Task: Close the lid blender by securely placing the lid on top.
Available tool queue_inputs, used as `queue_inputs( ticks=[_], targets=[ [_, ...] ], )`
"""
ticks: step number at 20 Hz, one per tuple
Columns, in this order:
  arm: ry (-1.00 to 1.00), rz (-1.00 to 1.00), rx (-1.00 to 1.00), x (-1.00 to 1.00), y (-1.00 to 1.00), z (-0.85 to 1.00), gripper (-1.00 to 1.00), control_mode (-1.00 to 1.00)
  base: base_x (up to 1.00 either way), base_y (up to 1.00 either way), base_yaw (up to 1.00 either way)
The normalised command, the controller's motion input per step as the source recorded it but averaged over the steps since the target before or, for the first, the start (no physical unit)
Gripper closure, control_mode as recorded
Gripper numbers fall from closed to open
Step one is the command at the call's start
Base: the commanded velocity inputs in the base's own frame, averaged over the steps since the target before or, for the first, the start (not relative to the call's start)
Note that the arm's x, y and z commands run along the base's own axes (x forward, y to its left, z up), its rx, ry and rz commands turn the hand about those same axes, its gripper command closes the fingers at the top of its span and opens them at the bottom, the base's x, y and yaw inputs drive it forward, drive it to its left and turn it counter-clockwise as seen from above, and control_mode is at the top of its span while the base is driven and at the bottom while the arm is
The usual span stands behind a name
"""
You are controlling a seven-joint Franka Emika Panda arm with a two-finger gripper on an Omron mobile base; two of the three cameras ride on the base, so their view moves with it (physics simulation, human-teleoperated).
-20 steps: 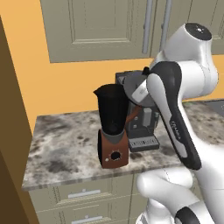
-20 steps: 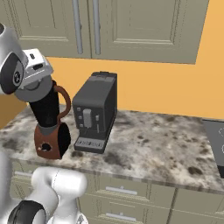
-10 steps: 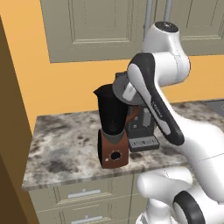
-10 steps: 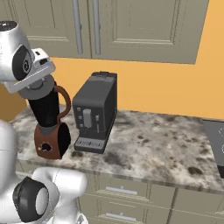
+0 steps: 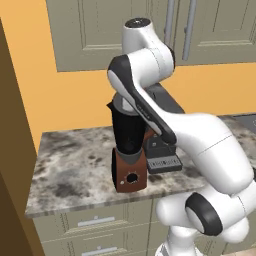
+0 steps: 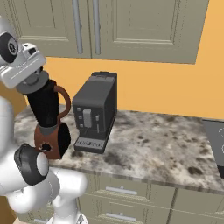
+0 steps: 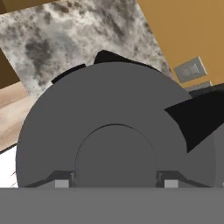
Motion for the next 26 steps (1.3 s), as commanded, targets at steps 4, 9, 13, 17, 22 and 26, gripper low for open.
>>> queue_inputs(
  ticks=[4, 9, 13, 17, 22, 26],
  targets=[
    [0.07, 0.00, 0.00, 0.42, 0.00, 0.00, 1.00, -1.00, 0.00, 0.00, 0.00],
    [0.17, 0.05, 0.00, 0.58, 0.00, -0.09, 1.00, -1.00, 0.00, 0.00, 0.00],
    [-0.02, 0.02, 0.00, 0.17, 0.00, -0.08, 1.00, -1.00, 0.00, 0.00, 0.00],
    [-0.14, 0.01, 0.00, 0.07, 0.00, -0.08, 1.00, -1.00, 0.00, 0.00, 0.00],
    [-0.14, 0.01, 0.00, 0.09, 0.00, -0.15, 1.00, -1.00, 0.00, 0.00, 0.00],
    [0.00, 0.00, 0.00, 0.16, 0.00, -0.19, 1.00, -1.00, 0.00, 0.00, 0.00]
  ],
)
